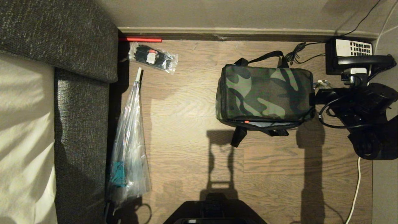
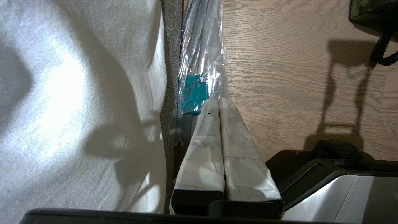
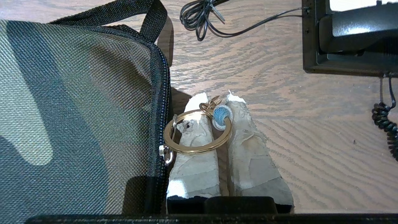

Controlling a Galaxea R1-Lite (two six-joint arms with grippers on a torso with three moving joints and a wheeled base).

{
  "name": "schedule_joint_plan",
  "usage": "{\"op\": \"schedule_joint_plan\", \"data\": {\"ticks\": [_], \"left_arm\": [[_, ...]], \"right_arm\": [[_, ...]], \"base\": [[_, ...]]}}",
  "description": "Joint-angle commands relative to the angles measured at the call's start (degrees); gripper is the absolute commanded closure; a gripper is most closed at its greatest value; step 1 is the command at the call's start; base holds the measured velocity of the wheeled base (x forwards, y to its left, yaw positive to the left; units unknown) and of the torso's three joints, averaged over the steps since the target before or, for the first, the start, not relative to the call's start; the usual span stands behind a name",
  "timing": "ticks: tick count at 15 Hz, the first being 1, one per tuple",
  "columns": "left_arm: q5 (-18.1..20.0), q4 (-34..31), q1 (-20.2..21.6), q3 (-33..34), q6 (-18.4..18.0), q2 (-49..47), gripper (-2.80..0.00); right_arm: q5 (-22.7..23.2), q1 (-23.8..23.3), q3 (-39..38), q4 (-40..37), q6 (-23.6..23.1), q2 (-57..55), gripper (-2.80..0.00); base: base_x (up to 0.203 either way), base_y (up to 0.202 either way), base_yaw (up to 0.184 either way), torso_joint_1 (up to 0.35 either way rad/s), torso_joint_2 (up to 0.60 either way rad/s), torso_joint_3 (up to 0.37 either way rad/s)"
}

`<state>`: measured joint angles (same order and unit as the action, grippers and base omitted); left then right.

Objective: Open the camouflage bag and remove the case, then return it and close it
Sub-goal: Open the top of the storage box

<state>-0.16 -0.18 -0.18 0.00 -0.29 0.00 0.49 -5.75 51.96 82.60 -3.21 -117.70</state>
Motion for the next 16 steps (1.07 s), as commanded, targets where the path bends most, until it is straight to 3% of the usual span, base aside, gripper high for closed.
{"op": "schedule_joint_plan", "data": {"ticks": [1,16], "left_arm": [[0.0,0.0,0.0,0.1,0.0,0.0,0.0],[0.0,0.0,0.0,0.1,0.0,0.0,0.0]], "right_arm": [[0.0,0.0,-0.2,0.3,0.6,0.4,0.0],[0.1,-0.6,1.0,-2.2,3.7,1.4,0.0]], "base": [[0.0,0.0,0.0,0.0,0.0,0.0],[0.0,0.0,0.0,0.0,0.0,0.0]]}}
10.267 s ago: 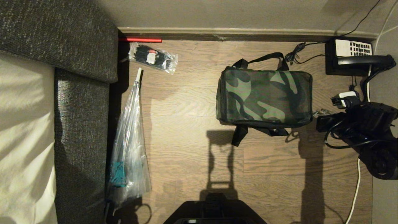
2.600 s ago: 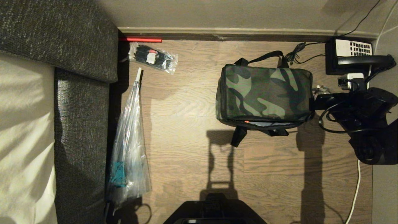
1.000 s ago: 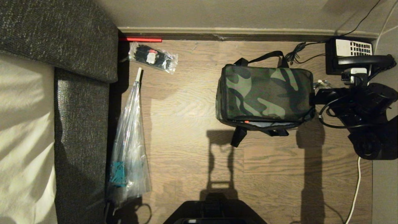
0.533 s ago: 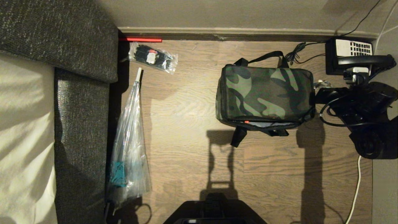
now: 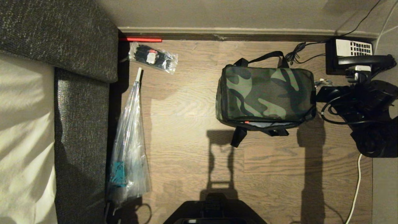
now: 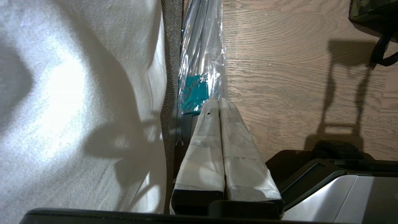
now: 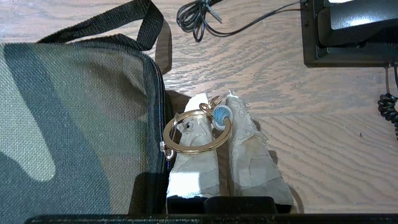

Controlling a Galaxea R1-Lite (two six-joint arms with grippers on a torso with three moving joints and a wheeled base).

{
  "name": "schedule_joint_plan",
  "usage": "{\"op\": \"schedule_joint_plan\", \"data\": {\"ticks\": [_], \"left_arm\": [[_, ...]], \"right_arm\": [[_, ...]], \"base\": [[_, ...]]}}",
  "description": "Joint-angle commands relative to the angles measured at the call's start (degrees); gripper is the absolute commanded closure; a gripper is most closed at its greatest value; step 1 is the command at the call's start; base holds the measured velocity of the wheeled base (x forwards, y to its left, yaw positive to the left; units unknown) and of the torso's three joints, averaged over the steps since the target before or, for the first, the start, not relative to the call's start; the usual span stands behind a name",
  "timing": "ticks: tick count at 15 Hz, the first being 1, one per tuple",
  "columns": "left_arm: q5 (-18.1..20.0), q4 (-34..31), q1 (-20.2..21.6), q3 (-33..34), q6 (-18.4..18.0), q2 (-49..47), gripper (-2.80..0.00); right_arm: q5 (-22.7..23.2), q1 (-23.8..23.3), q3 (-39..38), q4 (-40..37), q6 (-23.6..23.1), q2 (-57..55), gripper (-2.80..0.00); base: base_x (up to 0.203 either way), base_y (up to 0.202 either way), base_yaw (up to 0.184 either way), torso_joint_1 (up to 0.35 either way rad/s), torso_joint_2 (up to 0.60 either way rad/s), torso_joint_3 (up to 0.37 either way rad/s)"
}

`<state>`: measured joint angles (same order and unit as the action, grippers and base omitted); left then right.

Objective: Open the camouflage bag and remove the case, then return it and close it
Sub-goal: Open the top of the storage box

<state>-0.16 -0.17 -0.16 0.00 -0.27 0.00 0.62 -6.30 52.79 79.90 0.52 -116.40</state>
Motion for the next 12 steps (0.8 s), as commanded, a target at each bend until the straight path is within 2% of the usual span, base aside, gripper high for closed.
{"op": "schedule_joint_plan", "data": {"ticks": [1,12], "left_arm": [[0.0,0.0,0.0,0.1,0.0,0.0,0.0],[0.0,0.0,0.0,0.1,0.0,0.0,0.0]], "right_arm": [[0.0,0.0,0.1,0.5,0.0,0.2,0.0],[0.0,0.1,0.6,0.5,1.6,0.5,0.0]], "base": [[0.0,0.0,0.0,0.0,0.0,0.0],[0.0,0.0,0.0,0.0,0.0,0.0]]}}
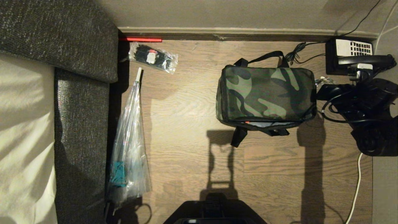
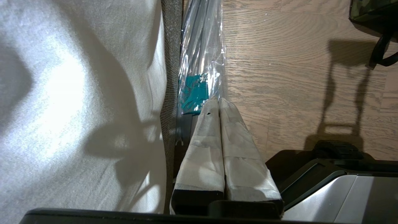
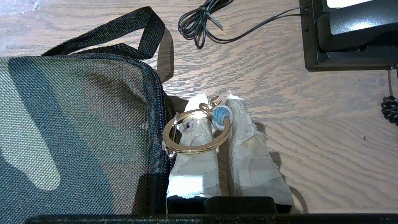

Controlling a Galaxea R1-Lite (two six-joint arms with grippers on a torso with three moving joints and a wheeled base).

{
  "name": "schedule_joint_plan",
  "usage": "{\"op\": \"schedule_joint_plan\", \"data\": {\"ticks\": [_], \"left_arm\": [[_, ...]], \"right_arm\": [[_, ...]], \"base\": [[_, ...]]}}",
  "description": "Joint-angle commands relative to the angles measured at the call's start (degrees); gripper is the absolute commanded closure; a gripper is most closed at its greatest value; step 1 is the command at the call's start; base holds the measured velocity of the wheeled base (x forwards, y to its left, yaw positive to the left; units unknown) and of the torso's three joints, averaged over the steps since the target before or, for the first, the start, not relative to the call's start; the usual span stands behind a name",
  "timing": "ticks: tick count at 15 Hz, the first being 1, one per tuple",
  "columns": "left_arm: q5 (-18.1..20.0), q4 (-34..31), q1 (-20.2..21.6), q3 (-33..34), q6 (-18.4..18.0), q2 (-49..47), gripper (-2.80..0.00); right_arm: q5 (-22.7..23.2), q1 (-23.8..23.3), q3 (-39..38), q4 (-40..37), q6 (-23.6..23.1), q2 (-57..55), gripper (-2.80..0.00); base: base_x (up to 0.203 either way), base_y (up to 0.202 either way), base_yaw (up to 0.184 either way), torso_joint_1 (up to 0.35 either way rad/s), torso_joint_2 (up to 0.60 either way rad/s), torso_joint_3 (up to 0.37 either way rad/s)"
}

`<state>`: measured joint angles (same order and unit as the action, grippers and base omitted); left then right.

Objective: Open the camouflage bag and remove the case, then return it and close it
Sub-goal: Open the top of the storage box

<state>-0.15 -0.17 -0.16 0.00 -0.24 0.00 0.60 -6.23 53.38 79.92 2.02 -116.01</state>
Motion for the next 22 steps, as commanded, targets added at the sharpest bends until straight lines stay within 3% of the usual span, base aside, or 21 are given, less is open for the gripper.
{"op": "schedule_joint_plan", "data": {"ticks": [1,13,22], "left_arm": [[0.0,0.0,0.0,0.1,0.0,0.0,0.0],[0.0,0.0,0.0,0.1,0.0,0.0,0.0],[0.0,0.0,0.0,0.1,0.0,0.0,0.0]], "right_arm": [[0.0,0.0,0.1,0.5,0.1,0.1,0.0],[0.0,0.0,2.6,0.5,3.4,-0.3,0.0],[0.1,0.0,2.8,0.4,3.5,-0.5,0.0]], "base": [[0.0,0.0,0.0,0.0,0.0,0.0],[0.0,0.0,0.0,0.0,0.0,0.0],[0.0,0.0,0.0,0.0,0.0,0.0]]}}
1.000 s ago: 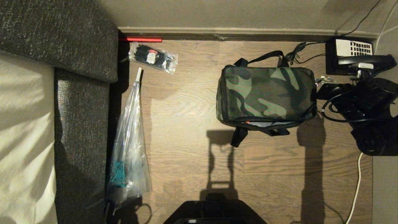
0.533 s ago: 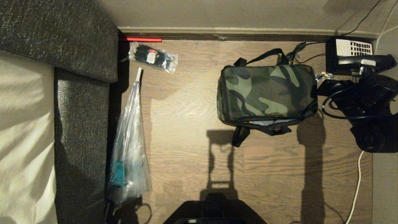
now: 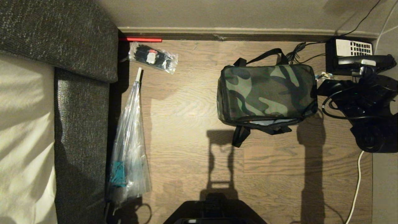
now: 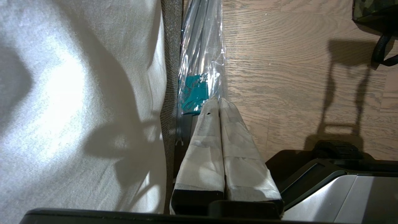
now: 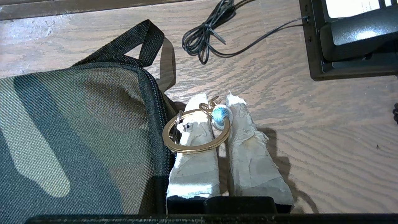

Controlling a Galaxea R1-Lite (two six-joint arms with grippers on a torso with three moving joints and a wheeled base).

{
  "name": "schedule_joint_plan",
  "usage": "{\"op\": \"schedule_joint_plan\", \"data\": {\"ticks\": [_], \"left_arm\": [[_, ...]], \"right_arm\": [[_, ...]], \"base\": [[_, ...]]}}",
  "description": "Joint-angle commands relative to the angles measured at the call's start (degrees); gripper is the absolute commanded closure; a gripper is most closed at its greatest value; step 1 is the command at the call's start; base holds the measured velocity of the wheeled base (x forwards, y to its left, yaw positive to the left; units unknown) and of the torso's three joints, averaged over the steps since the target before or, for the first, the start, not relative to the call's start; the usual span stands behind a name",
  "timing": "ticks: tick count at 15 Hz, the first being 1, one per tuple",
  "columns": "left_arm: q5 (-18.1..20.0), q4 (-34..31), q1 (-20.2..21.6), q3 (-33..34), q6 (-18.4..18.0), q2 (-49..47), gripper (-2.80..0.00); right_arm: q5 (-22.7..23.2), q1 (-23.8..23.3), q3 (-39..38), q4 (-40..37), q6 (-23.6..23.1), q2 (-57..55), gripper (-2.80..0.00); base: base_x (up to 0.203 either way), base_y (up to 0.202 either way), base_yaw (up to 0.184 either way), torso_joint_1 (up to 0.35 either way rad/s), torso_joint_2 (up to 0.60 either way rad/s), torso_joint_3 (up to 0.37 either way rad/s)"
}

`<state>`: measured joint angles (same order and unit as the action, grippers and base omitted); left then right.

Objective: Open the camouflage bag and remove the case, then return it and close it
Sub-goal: Open the top of the storage box

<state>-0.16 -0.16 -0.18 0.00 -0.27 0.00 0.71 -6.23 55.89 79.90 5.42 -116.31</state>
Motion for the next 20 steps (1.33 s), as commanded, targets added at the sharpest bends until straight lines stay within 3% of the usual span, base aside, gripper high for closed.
{"op": "schedule_joint_plan", "data": {"ticks": [1,20], "left_arm": [[0.0,0.0,0.0,0.1,0.0,0.0,0.0],[0.1,0.0,0.0,0.0,0.0,0.0,0.0]], "right_arm": [[0.0,0.1,0.6,0.3,0.1,-0.3,0.0],[-0.2,0.3,4.9,0.3,1.6,-1.1,0.0]], "base": [[0.0,0.0,0.0,0.0,0.0,0.0],[0.0,0.0,0.0,0.0,0.0,0.0]]}}
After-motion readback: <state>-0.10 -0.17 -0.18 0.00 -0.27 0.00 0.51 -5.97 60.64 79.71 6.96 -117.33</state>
